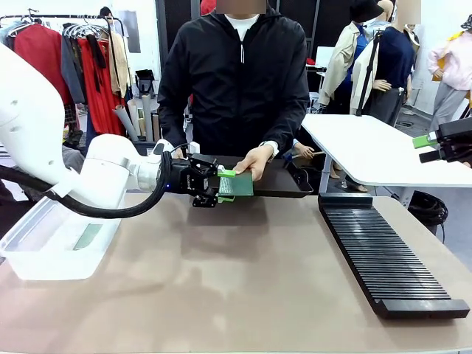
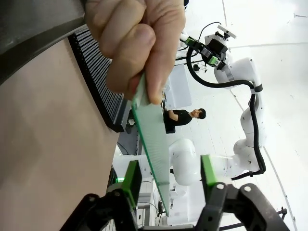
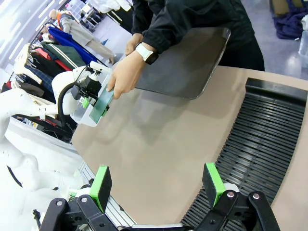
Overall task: Sort PCBs into racks and boxes based on the side picked up.
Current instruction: Pick up the Blank PCB handed by the Human.
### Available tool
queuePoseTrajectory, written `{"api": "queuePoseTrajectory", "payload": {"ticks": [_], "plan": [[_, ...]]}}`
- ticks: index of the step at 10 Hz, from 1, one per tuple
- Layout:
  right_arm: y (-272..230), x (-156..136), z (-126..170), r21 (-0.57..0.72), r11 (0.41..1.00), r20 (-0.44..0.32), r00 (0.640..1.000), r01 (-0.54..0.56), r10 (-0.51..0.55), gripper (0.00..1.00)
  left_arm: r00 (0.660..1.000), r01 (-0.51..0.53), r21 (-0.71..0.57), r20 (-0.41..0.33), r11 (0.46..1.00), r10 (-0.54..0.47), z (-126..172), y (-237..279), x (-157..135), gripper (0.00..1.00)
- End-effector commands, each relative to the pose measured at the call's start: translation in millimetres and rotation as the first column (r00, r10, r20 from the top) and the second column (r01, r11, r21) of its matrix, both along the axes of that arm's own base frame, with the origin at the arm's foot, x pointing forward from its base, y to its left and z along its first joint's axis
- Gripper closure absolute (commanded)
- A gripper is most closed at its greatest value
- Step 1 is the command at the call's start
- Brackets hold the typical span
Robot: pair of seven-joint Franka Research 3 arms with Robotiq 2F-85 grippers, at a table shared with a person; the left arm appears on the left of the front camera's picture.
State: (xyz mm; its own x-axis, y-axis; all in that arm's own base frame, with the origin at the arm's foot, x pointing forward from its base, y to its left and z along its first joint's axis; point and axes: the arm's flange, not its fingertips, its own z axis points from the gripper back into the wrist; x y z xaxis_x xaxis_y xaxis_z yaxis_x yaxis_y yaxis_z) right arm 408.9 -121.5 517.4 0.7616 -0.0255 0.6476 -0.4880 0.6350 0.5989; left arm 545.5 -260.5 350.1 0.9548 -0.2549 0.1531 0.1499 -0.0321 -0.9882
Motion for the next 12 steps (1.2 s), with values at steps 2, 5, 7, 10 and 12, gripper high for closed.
{"api": "queuePoseTrajectory", "payload": {"ticks": [2, 5, 7, 10, 12], "plan": [[1.5, 0.8, 2.6, 0.02, 1.0, 0.003, 1.0, 0.002, -0.002, 0.0, 1.0, -0.012, -0.019, 0.001, 1.0, 0.012, -0.8, -6.0, 2.9, 0.75], [1.5, 0.8, 2.6, 0.02, 1.0, 0.003, 1.0, 0.002, -0.002, 0.0, 0.999, -0.047, -0.019, 0.0, 0.999, 0.047, -2.1, -8.0, 1.0, 1.0], [1.5, 0.8, 2.6, 0.02, 1.0, 0.003, 1.0, 0.002, -0.002, 0.0, 0.999, -0.047, -0.013, -0.011, 0.999, 0.047, -2.7, -7.0, 1.4, 1.0], [1.5, 0.8, 2.6, 0.02, 1.0, 0.003, 1.0, 0.002, -0.002, 0.0, 1.0, -0.025, -0.003, -0.008, 1.0, 0.025, -2.7, -2.2, 1.9, 1.0], [1.5, 0.8, 2.6, 0.02, 1.0, 0.003, 1.0, 0.002, -0.002, 0.0, 1.0, -0.025, -0.003, -0.008, 1.0, 0.025, -2.7, -2.2, 1.9, 1.0]]}}
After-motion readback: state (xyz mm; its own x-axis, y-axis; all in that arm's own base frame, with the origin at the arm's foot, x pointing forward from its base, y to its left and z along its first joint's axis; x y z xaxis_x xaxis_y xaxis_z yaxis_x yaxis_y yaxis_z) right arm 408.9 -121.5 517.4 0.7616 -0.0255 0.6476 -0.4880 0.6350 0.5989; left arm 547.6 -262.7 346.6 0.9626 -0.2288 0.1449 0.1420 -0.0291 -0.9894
